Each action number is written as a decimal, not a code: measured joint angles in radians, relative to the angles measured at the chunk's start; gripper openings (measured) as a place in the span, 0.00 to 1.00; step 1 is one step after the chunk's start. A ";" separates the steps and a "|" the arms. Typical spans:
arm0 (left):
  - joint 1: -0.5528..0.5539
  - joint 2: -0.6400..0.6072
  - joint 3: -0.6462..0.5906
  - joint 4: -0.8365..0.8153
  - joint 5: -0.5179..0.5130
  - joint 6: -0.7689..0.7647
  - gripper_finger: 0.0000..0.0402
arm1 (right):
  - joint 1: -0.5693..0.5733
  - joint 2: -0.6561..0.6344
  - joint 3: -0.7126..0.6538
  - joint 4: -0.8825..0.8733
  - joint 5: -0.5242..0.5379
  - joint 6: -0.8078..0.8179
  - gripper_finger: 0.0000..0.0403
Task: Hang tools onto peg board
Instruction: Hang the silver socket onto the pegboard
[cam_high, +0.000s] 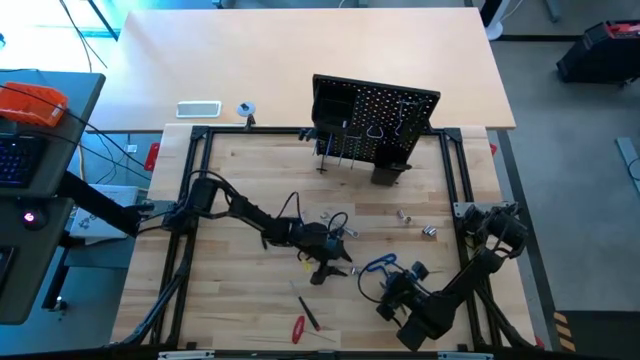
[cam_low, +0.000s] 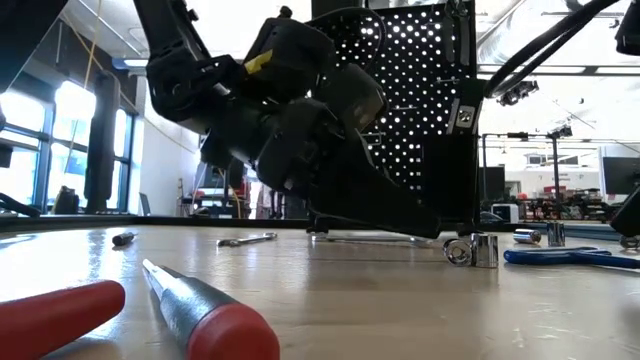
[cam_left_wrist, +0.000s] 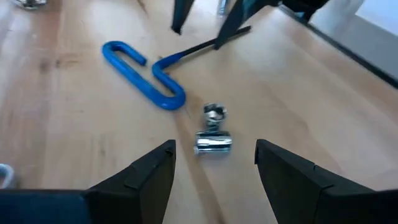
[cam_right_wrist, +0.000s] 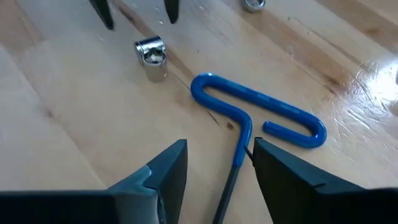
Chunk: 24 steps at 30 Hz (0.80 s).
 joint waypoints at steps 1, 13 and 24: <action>-0.002 0.000 0.000 0.001 -0.002 0.005 0.54 | 0.000 0.000 0.000 0.001 0.004 0.000 0.43; -0.029 0.000 0.031 -0.039 -0.038 0.044 0.54 | -0.005 -0.001 0.000 0.003 0.019 0.000 0.42; -0.030 0.083 0.188 -0.243 -0.096 0.029 0.53 | -0.046 -0.002 0.000 0.108 0.022 -0.106 0.42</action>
